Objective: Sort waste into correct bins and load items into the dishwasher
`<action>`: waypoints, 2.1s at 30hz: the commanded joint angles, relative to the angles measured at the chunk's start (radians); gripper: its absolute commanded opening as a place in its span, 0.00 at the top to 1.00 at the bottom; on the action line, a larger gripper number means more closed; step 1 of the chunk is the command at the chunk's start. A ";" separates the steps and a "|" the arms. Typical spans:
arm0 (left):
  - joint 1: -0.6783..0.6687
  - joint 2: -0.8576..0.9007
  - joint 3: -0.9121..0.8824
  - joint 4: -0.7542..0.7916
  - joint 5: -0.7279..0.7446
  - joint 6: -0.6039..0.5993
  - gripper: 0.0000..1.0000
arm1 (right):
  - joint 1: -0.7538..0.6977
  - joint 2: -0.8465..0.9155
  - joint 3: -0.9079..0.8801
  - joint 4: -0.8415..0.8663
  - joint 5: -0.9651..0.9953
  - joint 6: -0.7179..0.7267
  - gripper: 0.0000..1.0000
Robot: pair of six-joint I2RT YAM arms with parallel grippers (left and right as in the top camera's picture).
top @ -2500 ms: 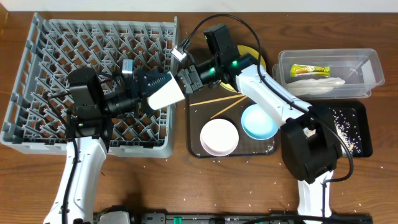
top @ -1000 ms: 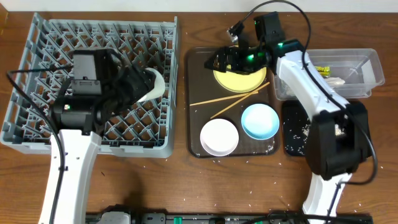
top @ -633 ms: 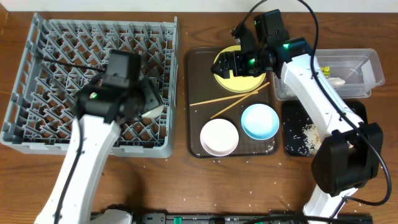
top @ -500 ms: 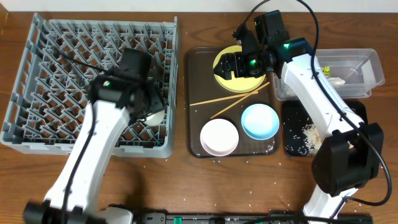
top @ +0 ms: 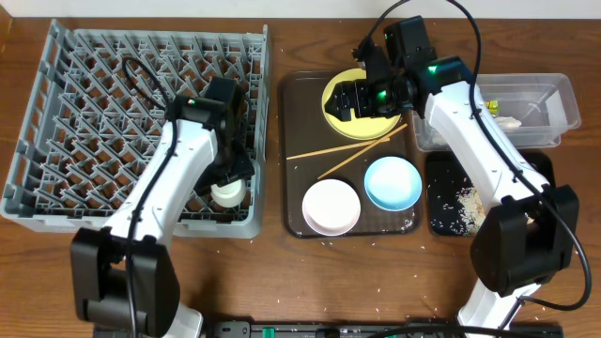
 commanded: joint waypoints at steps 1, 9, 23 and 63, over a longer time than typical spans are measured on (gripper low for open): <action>-0.002 0.029 0.009 -0.011 -0.019 -0.008 0.46 | 0.006 -0.003 0.001 -0.002 0.003 -0.020 0.10; -0.002 0.031 0.009 -0.014 -0.007 -0.008 0.09 | 0.006 -0.003 0.001 -0.001 0.003 -0.023 0.10; -0.018 -0.117 0.110 -0.047 0.038 -0.003 0.08 | 0.004 -0.004 0.001 -0.008 0.005 -0.029 0.11; -0.391 0.355 0.056 0.223 0.102 0.314 0.81 | -0.292 -0.322 0.001 -0.098 0.137 -0.056 0.08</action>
